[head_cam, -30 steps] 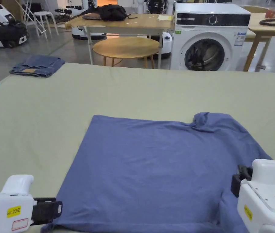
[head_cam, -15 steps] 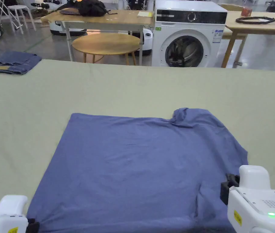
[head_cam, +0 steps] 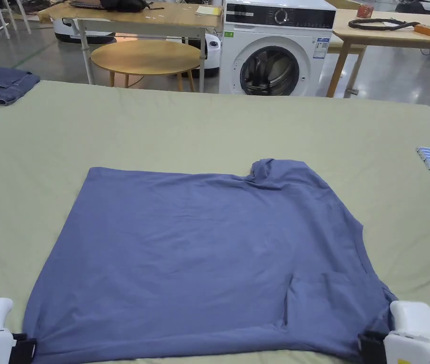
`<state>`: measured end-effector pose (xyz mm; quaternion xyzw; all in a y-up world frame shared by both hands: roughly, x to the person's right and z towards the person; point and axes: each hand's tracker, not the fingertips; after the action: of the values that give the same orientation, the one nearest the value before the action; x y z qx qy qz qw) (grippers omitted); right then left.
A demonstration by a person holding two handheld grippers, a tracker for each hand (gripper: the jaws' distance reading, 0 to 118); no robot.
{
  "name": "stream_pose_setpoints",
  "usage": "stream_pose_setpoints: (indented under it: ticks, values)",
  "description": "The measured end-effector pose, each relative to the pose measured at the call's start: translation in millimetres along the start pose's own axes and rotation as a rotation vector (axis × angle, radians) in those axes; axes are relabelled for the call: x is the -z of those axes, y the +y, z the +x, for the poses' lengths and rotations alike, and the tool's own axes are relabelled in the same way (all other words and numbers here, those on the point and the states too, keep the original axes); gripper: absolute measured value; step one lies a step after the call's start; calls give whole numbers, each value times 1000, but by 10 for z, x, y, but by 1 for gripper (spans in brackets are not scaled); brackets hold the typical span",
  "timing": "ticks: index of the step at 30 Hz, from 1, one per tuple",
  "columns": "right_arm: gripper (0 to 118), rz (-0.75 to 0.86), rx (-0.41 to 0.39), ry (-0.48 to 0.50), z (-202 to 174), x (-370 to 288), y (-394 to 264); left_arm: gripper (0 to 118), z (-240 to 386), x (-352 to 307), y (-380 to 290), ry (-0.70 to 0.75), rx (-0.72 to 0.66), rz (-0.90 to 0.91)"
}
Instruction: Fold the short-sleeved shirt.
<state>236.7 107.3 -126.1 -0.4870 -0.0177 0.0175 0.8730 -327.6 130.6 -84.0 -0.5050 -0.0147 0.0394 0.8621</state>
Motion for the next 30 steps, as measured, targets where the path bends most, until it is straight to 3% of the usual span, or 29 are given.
stream_pose_setpoints:
  ticks: [1,3,4,6,12,21,30]
  values:
    - [44,-21,-2,26,-7,52,-41,2,0,-3,-2,-2,-2,0]
    - [20,35,-5,31,-42,30,-79,2,-18,-19,-5,-9,-9,0]
    - [14,41,-3,45,-52,2,-65,2,-27,-38,-6,-14,-15,1]
    - [11,35,-6,53,-51,-35,-54,2,-33,-71,-8,-22,-21,5]
    - [10,110,31,100,85,-330,80,2,-55,-282,152,-47,-42,98]
    - [10,237,48,114,-38,-569,893,2,-8,-347,1091,-65,-2,231]
    - [10,224,122,120,-118,-46,1882,2,-123,161,1984,-41,-18,265]
